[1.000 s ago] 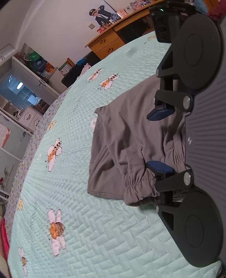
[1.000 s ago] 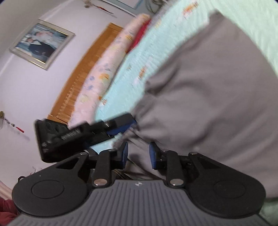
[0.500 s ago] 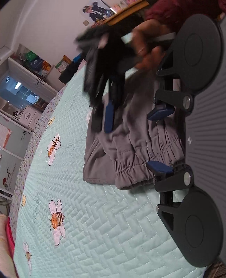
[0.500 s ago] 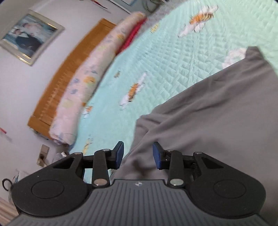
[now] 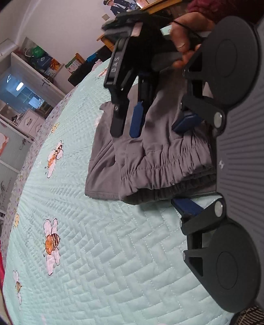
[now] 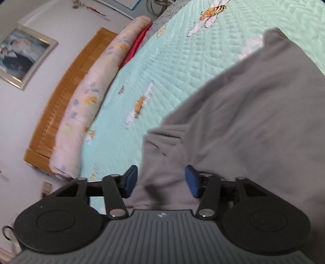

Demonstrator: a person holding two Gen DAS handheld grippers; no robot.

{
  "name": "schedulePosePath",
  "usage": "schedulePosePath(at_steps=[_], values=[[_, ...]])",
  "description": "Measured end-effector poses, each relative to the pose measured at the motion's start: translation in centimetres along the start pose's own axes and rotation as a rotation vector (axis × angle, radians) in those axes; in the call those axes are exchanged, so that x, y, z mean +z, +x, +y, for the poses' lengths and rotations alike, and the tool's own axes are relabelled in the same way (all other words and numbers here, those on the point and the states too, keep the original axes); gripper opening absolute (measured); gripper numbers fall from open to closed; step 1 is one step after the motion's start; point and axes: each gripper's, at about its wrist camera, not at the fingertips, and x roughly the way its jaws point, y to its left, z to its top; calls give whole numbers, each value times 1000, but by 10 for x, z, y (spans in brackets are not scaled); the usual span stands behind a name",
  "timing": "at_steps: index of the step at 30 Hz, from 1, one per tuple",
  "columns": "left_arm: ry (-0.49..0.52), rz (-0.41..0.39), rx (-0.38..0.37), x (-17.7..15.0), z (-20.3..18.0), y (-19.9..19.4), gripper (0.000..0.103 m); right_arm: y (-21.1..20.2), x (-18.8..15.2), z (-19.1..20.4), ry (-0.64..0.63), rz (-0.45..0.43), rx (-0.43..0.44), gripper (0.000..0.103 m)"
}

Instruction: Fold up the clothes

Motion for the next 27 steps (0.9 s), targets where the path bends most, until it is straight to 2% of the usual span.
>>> schedulePosePath(at_steps=[5, 7, 9, 12, 13, 15, 16, 17, 20, 24, 25, 27], values=[[-2, -28, 33, 3, -3, -14, 71, -42, -21, 37, -179, -122, -3, 51], [21, -70, 119, 6, -8, -27, 69, -57, -34, 43, -218, -146, -20, 51], [49, -135, 171, 10, -17, -44, 67, -68, -46, 40, -215, -151, -29, 49], [80, -195, 113, 20, -36, -58, 59, -63, -64, 28, -182, -103, -37, 29], [96, -192, 74, 23, -42, -56, 56, -58, -68, 24, -173, -82, -42, 23], [120, -144, 20, 27, -48, -38, 43, -46, -76, 13, -159, -48, -59, 17], [115, -110, 28, 26, -47, -27, 30, -43, -80, 9, -154, -41, -67, 12], [107, -76, 40, 25, -45, -15, 22, -43, -82, 7, -152, -45, -67, 11], [96, -5, 79, 17, -39, 10, 19, -59, -81, 13, -176, -64, -73, 13], [85, -14, 67, 11, -33, 12, 19, -76, -89, 18, -225, -72, -75, 15], [66, -11, 59, 12, -31, 12, 19, -75, -92, 17, -232, -61, -81, 19], [45, -14, 44, 14, -28, 10, 19, -66, -95, 7, -220, -29, -105, 18]])
